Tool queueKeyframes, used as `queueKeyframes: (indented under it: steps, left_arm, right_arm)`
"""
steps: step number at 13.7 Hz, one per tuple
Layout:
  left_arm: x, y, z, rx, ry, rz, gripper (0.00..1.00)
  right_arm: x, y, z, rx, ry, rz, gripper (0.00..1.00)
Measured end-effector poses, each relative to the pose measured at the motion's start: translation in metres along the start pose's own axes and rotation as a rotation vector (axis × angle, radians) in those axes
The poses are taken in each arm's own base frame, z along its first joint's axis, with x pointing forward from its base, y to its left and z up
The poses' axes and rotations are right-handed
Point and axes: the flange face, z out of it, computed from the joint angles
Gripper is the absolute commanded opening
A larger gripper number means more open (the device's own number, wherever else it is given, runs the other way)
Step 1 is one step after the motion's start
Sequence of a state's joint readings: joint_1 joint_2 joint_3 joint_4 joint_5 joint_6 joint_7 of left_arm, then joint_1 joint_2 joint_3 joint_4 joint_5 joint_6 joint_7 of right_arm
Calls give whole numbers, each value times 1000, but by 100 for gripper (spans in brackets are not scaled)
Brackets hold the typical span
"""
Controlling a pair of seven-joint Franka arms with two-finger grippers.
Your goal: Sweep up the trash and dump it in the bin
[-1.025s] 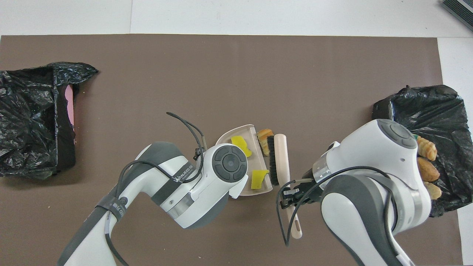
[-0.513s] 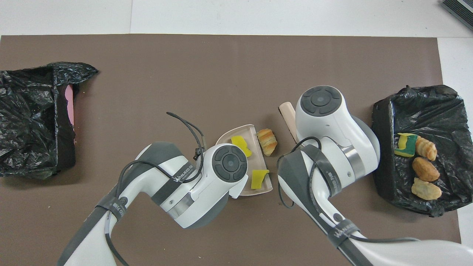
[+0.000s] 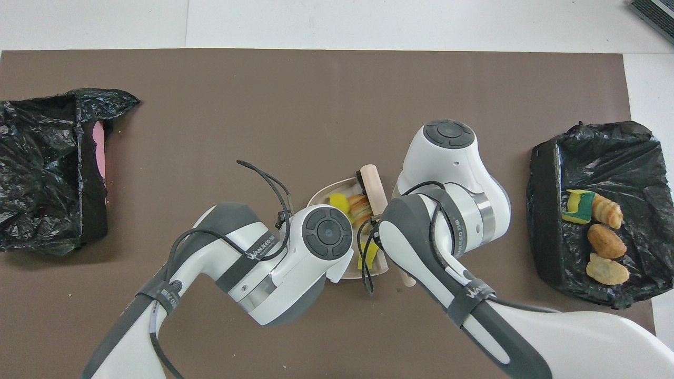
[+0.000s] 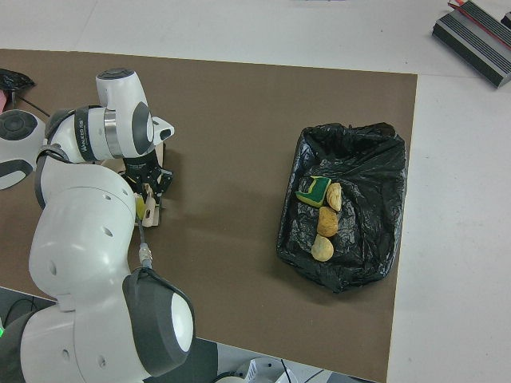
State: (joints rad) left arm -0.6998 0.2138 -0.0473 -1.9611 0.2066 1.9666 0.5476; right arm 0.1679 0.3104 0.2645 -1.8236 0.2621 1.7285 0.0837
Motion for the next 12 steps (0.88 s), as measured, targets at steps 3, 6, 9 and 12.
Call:
queueKeyframes:
  steps: [3,6,9,12]
  left_arm:
    - [0,0,0,0,0,-2,0]
    - [0,-1,0,0,0,-3,0]
    - [-1,-2,0,0,0,-6,0]
    - [-13,-15,-3,3,6,-36,0]
  right_arm:
    - [-11,-4,-9,108,0,20,0]
    - [-42,15,-50,124,-4,45,0]
    - [-91,36,-85,20,-37,107,0]
    - [-120,40,-63,-53,-58,161,0]
